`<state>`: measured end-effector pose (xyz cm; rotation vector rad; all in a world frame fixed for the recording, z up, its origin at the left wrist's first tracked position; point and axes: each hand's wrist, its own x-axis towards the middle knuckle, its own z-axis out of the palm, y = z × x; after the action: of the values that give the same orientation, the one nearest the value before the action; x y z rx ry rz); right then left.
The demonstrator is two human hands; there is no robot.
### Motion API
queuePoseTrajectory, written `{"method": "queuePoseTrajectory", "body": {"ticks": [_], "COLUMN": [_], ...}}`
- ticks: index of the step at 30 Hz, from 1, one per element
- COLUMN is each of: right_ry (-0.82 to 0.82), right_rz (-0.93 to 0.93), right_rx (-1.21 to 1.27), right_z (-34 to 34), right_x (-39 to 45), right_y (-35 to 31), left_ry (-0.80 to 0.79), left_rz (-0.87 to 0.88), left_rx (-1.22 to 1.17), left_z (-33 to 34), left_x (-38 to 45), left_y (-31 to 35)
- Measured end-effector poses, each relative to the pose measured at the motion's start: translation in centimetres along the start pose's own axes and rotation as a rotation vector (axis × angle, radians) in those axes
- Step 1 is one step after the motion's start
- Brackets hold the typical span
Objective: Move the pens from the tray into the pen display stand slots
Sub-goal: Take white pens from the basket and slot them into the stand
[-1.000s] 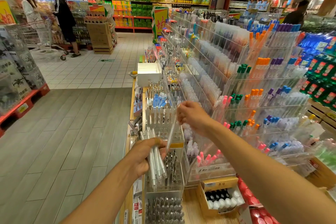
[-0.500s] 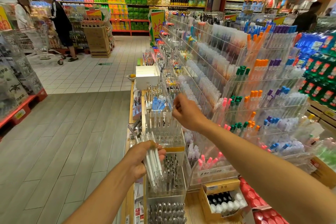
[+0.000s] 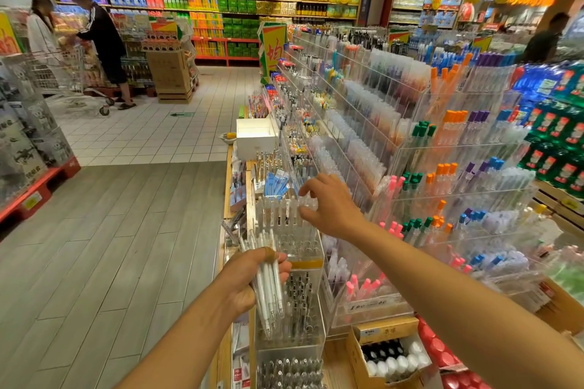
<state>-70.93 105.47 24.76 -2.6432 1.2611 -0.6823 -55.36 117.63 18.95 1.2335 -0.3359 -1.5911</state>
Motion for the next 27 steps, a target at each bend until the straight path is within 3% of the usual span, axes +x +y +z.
{"method": "queuePoseTrajectory", "body": {"ticks": [6, 12, 17, 22, 27], "right_ry": [-0.444, -0.504, -0.579, -0.492, -0.185], "right_rz": [0.186, 0.371, 0.397, 0.388, 0.345], "right_rx": [0.536, 0.994, 1.275, 1.397, 1.451], "right_z": [1.0, 1.8, 1.6, 0.6, -1.3], "right_x": [-2.1, -2.7, -2.6, -2.0, -0.3], "right_y": [-2.4, -2.3, -2.2, -1.8, -1.2], "left_ry": [-0.089, -0.13, -0.214, -0.135, -0.006], "left_rz": [0.015, 0.016, -0.022, 0.005, -0.008], "left_rx": [-0.028, -0.051, -0.133, -0.122, -0.152], "left_z": [0.7, 0.9, 1.2, 1.0, 0.2], "left_x": [-0.4, -1.3, -1.8, -2.0, -1.5], "left_y": [-0.1, 0.1, 0.5, 1.0, 1.0]}}
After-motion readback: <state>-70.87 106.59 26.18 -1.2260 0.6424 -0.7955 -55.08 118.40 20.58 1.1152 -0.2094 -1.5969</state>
